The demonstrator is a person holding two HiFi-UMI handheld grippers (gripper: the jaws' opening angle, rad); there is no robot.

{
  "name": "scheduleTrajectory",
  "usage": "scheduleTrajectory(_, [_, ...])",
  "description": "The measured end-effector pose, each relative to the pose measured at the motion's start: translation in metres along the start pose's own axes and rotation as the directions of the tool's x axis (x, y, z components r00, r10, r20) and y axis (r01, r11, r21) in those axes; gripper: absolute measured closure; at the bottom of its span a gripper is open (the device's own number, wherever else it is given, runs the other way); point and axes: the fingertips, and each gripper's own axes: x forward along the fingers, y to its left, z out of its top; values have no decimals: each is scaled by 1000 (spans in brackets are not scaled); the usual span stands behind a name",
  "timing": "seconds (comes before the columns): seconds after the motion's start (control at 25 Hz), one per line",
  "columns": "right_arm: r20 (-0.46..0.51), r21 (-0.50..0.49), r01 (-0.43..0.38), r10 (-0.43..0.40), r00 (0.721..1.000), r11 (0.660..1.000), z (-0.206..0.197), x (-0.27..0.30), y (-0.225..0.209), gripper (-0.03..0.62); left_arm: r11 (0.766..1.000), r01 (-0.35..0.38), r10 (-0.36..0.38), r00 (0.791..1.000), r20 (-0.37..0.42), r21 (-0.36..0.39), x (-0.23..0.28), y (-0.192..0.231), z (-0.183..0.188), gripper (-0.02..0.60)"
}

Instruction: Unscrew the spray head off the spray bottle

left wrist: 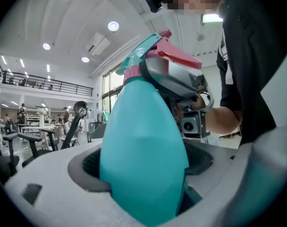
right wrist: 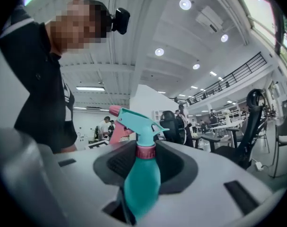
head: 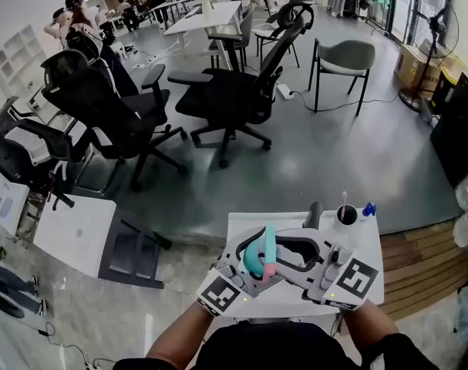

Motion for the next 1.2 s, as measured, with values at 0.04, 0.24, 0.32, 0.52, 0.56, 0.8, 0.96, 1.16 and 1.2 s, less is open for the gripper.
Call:
scheduleTrajectory(0.04, [-7,11,-36,36,999,999,1,-2,5,459,999,33,-32,999,20,-15,-1,-6,5,150])
scheduleTrajectory(0.24, [15,89,-228,227,974,970,6,-16,29,459,968,234,-225,968,111,-85,-5,-43,27,150])
scheduleTrajectory(0.32, [52,92,-245,241,969,965,8,-20,30,457,960,258,-245,962,118,-109,-5,-49,28,150])
scheduleTrajectory(0.52, [75,5,-36,36,997,999,1,-20,2,440,979,82,-75,996,47,-187,0,-17,15,150])
scheduleTrajectory(0.56, [68,3,-1,1,998,1000,-1,-20,-1,423,980,40,-35,999,28,-197,-1,-9,10,150])
scheduleTrajectory(0.8, [20,-11,124,-124,992,992,-12,-15,-8,398,987,-111,102,991,-85,-114,-4,16,-19,150])
scheduleTrajectory(0.96, [-7,10,186,-185,983,983,-18,-8,-12,396,989,-138,131,985,-111,-61,1,14,-20,150])
scheduleTrajectory(1.16, [-3,6,282,-282,959,959,-19,-3,-13,419,984,-180,176,974,-142,-11,2,13,-20,150])
scheduleTrajectory(1.2, [-5,10,298,-298,955,955,-19,-2,-13,429,980,-200,196,969,-154,-14,1,16,-19,150])
